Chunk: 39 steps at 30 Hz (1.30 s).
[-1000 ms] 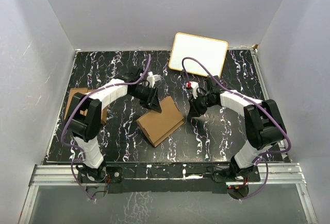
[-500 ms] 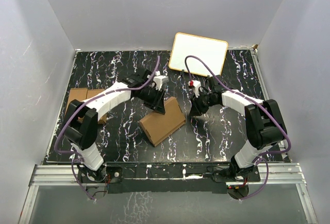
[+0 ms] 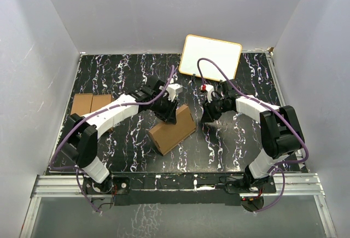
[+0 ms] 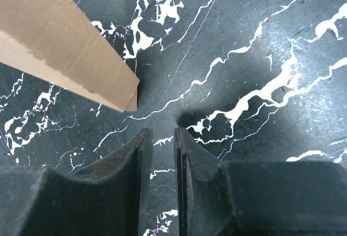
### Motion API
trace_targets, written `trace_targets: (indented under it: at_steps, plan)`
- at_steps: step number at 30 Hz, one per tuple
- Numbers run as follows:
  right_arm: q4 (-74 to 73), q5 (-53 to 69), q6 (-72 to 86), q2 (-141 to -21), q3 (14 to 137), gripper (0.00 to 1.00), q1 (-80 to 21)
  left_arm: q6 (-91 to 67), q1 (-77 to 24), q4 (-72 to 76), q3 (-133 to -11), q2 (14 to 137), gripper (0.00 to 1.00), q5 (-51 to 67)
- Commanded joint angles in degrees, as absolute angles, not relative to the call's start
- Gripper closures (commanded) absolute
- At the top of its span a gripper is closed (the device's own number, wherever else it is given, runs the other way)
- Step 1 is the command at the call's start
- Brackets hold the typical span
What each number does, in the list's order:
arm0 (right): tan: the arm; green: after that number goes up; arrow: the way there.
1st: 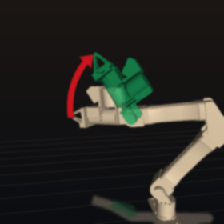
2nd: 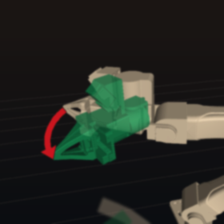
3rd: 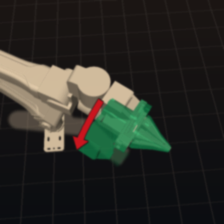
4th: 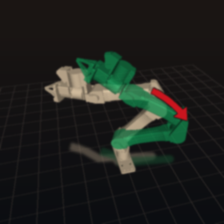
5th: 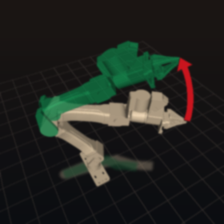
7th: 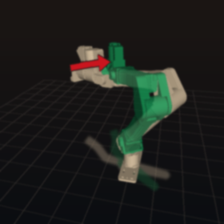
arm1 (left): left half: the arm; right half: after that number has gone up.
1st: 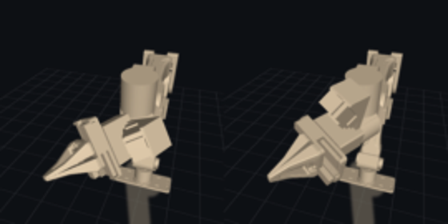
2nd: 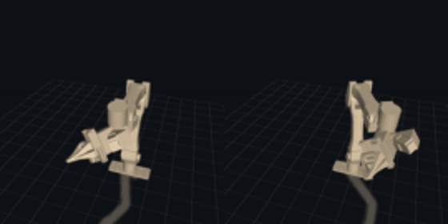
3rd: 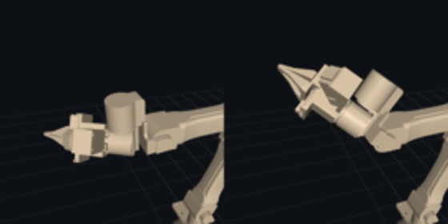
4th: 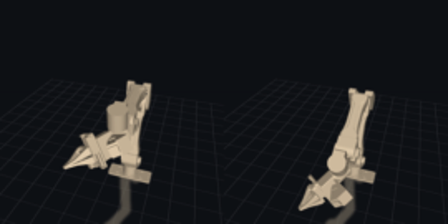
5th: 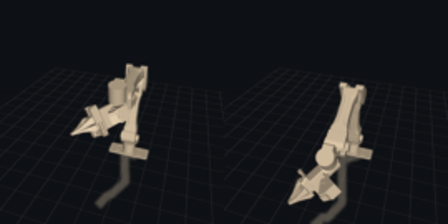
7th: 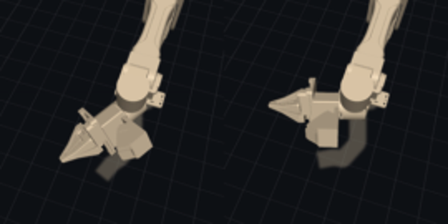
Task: Fold the paper box
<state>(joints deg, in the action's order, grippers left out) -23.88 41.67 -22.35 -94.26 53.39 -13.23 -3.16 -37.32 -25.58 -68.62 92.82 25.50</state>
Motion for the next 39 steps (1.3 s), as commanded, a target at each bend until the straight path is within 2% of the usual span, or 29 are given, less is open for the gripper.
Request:
trace_targets:
  at_steps: [1, 13, 25, 39]
  plan:
    - [-21.14, 42.89, -22.24, -93.37, 55.0, 0.72, -12.67, -0.4, -37.79, -28.22, -64.83, 92.61, 1.0, 17.53]
    - [-20.85, 43.65, -21.99, -93.22, 54.67, 0.73, -12.66, -2.33, -40.36, -25.88, -63.84, 91.86, 1.0, 13.4]
    - [-20.11, 44.2, -21.31, -92.09, 54.44, 0.72, -11.41, -13.36, -52.73, -19.49, -55.68, 85.69, 1.0, -7.99]
    - [-20.04, 45.7, -20.84, -91.36, 54.48, 0.71, -7.9, -21.46, -63.6, -23.71, -58.27, 92.49, 1.0, -24.27]
